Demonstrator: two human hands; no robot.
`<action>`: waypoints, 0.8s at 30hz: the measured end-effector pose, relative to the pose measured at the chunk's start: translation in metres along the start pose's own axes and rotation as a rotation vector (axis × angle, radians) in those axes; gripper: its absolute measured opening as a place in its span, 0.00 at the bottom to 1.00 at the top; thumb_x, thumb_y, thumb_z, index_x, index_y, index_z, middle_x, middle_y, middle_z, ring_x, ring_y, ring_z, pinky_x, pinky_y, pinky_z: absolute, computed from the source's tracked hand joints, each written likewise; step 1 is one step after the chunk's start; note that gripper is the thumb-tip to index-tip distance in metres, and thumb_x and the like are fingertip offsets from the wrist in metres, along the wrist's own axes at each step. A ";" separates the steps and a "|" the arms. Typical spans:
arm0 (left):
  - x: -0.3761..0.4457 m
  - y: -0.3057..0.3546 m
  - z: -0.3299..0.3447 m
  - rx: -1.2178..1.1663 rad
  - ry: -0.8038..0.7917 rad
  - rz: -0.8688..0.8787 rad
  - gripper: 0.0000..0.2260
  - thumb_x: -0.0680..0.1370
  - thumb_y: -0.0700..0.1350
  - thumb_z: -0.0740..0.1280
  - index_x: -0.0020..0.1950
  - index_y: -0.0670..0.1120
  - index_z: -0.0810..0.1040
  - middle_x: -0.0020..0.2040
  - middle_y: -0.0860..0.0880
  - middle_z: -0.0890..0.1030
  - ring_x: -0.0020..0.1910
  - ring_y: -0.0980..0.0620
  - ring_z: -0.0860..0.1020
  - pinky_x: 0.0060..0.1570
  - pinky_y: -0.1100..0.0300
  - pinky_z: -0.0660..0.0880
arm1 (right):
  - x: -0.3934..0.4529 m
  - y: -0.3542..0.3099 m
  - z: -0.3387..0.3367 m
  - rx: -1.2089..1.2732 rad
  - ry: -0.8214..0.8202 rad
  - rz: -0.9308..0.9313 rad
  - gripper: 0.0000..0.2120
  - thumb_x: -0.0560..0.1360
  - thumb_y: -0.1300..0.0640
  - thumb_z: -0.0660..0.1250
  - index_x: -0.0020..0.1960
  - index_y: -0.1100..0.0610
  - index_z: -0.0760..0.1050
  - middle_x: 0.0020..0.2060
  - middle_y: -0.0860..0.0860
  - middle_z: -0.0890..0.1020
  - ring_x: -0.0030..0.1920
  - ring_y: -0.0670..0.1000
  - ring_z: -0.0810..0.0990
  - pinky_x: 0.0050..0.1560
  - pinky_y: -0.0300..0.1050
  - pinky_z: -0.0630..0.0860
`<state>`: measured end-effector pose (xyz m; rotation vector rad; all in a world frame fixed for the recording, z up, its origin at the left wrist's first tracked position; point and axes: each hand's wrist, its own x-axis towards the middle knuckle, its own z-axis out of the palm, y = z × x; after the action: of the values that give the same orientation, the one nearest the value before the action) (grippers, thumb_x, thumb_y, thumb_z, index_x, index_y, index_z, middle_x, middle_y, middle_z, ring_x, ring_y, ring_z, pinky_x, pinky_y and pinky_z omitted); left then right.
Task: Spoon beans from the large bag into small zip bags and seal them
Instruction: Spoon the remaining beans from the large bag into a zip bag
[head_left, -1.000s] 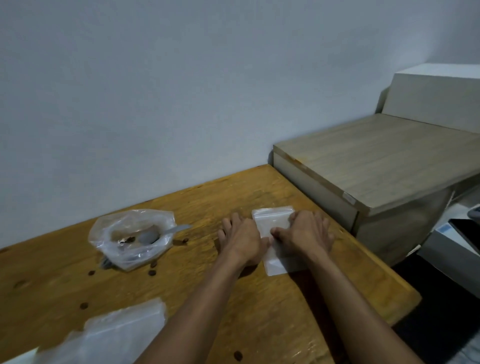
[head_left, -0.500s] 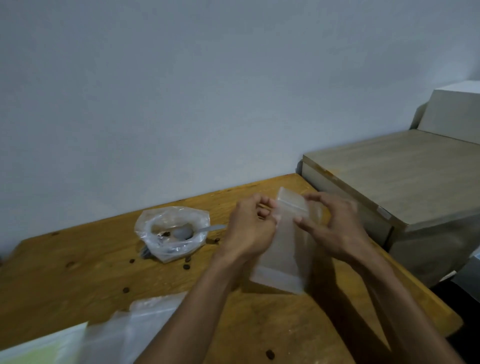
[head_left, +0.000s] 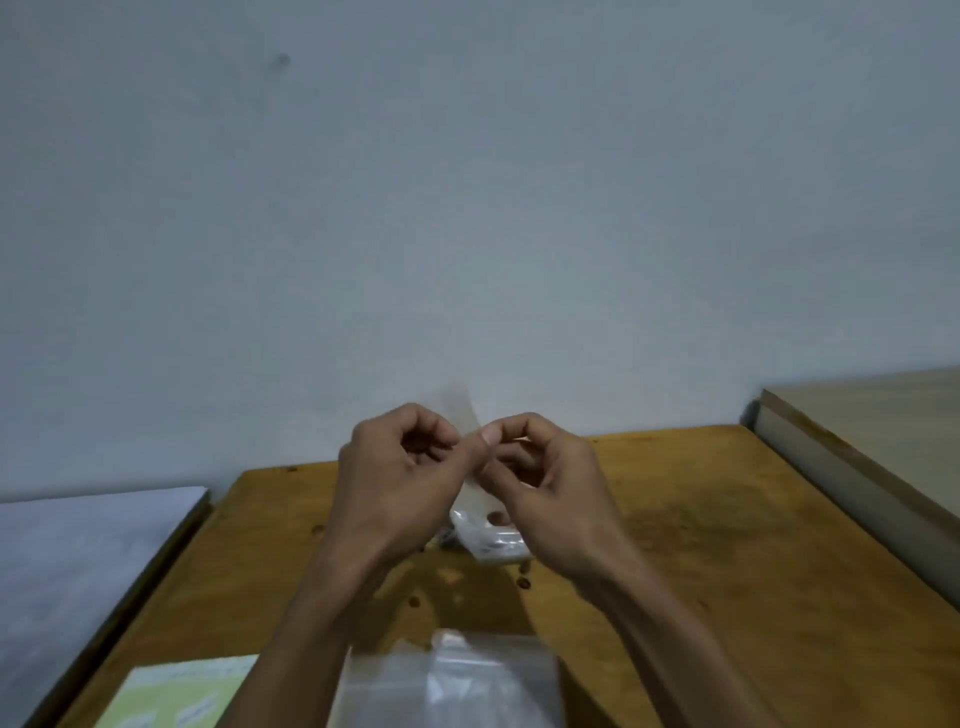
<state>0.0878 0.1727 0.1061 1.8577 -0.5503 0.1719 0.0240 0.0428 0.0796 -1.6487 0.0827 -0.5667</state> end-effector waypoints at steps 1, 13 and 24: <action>0.003 -0.004 -0.005 -0.057 -0.003 -0.038 0.14 0.69 0.55 0.78 0.39 0.46 0.82 0.33 0.51 0.82 0.31 0.59 0.78 0.35 0.63 0.77 | 0.004 0.000 0.008 0.014 -0.050 -0.010 0.04 0.77 0.56 0.72 0.51 0.53 0.79 0.46 0.49 0.87 0.50 0.48 0.85 0.48 0.54 0.84; 0.011 -0.027 -0.020 -0.274 -0.115 -0.101 0.16 0.70 0.55 0.73 0.46 0.42 0.83 0.44 0.41 0.85 0.47 0.41 0.84 0.50 0.44 0.83 | 0.019 0.012 0.012 0.295 -0.211 0.184 0.12 0.72 0.56 0.73 0.54 0.57 0.82 0.51 0.56 0.86 0.54 0.56 0.84 0.50 0.55 0.81; 0.005 -0.026 -0.009 -0.075 -0.144 -0.037 0.07 0.79 0.42 0.67 0.42 0.44 0.82 0.39 0.46 0.83 0.43 0.44 0.82 0.47 0.41 0.82 | 0.010 0.018 0.007 0.042 -0.109 0.079 0.10 0.80 0.58 0.68 0.60 0.56 0.81 0.47 0.49 0.87 0.48 0.45 0.85 0.42 0.39 0.80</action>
<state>0.1055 0.1863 0.0895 1.8150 -0.6126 -0.0077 0.0404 0.0423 0.0657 -1.6246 0.0552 -0.4153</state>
